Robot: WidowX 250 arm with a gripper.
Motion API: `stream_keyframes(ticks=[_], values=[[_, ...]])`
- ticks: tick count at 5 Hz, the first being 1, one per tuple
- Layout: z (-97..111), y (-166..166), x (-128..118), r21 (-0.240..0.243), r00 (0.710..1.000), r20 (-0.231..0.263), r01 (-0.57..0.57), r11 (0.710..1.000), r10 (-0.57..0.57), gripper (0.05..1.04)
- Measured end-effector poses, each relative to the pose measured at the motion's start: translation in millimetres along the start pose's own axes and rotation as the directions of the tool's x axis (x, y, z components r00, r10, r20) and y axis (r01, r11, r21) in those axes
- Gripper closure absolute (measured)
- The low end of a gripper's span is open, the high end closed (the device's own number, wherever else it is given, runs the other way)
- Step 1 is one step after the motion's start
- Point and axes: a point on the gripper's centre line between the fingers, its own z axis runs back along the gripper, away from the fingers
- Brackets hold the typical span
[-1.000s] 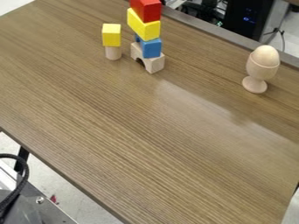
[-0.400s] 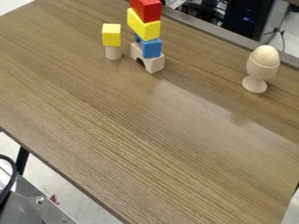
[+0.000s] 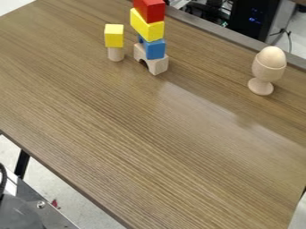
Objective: Moving red rectangle from the top of tower to middle of the table
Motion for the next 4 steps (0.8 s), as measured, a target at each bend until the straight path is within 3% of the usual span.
stream_keyframes(ticks=[4], values=[[-15, 25, -1, 0.045, 0.985, -0.039, -0.168, 0.985, 0.170, 0.084]])
